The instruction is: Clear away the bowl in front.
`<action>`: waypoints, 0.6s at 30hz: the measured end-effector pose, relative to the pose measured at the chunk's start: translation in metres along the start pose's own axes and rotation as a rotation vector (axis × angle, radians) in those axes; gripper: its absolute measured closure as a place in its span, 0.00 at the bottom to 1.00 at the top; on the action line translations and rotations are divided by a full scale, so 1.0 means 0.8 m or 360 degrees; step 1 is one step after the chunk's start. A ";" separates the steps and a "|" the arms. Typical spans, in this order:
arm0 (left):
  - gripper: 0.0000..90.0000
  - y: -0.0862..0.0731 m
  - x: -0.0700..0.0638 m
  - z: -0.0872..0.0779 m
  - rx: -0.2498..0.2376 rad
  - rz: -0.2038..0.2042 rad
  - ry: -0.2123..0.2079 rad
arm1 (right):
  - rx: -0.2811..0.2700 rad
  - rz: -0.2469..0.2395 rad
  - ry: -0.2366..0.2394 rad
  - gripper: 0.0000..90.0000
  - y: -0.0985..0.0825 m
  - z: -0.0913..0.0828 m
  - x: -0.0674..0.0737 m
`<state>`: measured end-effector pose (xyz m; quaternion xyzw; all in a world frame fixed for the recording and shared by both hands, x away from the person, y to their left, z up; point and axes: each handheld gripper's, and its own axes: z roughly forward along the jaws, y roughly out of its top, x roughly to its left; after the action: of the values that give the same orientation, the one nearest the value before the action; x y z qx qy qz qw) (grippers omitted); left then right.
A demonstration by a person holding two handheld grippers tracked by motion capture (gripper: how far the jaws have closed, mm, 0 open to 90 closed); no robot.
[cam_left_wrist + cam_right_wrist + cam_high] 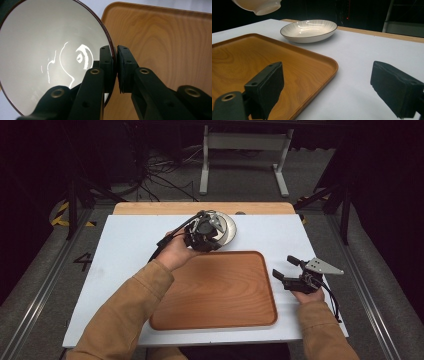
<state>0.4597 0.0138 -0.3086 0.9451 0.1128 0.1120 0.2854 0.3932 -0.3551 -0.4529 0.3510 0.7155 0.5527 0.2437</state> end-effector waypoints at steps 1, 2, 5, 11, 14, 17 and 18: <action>0.93 -0.002 -0.002 -0.002 -0.0008 -0.0012 0.0005 | 0.0000 0.0000 0.0000 0.13 0.000 0.000 0.000; 0.93 -0.004 -0.003 -0.005 -0.0008 -0.0010 0.0007 | 0.0000 0.0000 0.0001 0.13 0.000 0.000 0.000; 0.93 -0.007 -0.007 -0.011 -0.0015 -0.0003 0.0006 | 0.0000 0.0001 -0.0001 0.13 0.000 0.000 0.000; 0.93 -0.012 -0.020 -0.017 0.0002 0.0029 0.0002 | 0.0000 0.0000 0.0002 0.13 0.000 0.000 0.000; 0.93 -0.015 -0.027 -0.021 -0.0006 0.0047 -0.0017 | 0.0000 0.0000 0.0002 0.13 0.000 0.000 0.000; 0.93 -0.017 -0.032 -0.023 -0.0001 0.0058 -0.0025 | 0.0000 -0.0004 0.0002 0.13 0.000 0.000 0.000; 0.93 -0.018 -0.034 -0.024 0.0001 0.0069 -0.0026 | 0.0000 -0.0005 0.0003 0.13 0.000 0.000 0.000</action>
<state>0.4269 0.0277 -0.3053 0.9483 0.0899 0.1105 0.2835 0.3934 -0.3550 -0.4529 0.3494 0.7163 0.5526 0.2439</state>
